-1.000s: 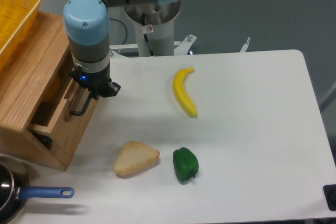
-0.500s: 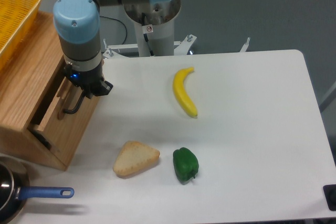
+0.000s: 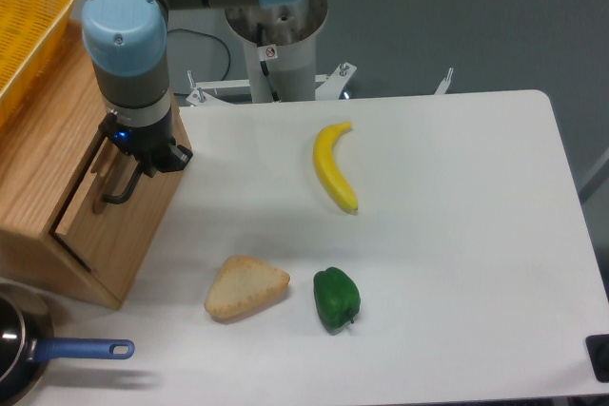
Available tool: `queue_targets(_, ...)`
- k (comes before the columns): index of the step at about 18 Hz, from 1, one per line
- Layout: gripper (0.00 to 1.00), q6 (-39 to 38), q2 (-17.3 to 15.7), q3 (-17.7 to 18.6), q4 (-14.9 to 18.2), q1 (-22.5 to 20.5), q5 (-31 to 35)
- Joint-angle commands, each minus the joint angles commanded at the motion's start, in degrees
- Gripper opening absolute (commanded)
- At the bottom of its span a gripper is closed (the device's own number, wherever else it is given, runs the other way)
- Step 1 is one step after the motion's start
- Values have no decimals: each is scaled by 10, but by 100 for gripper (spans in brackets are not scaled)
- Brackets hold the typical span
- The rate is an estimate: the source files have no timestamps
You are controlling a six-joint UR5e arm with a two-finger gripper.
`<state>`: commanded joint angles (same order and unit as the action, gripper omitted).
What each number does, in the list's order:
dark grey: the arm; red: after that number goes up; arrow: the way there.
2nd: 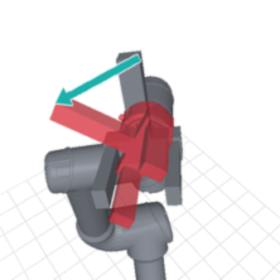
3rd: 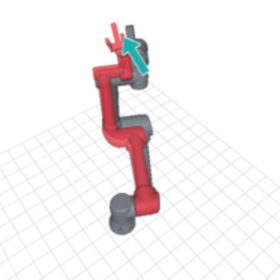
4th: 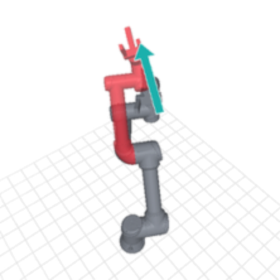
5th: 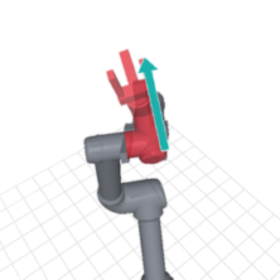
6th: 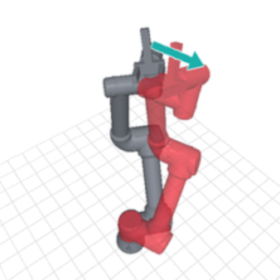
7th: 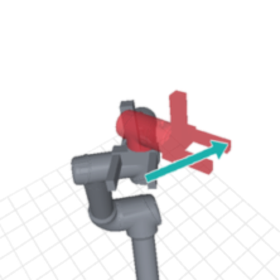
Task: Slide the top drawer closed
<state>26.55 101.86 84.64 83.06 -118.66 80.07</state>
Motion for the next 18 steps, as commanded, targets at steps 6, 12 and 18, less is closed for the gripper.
queue_targets(6, 5, -8, 3, 0, -10, 6, -8)
queue_targets(12, 5, -9, 4, 0, -9, 7, -9)
queue_targets(18, 5, -6, 8, -3, -10, 5, -8)
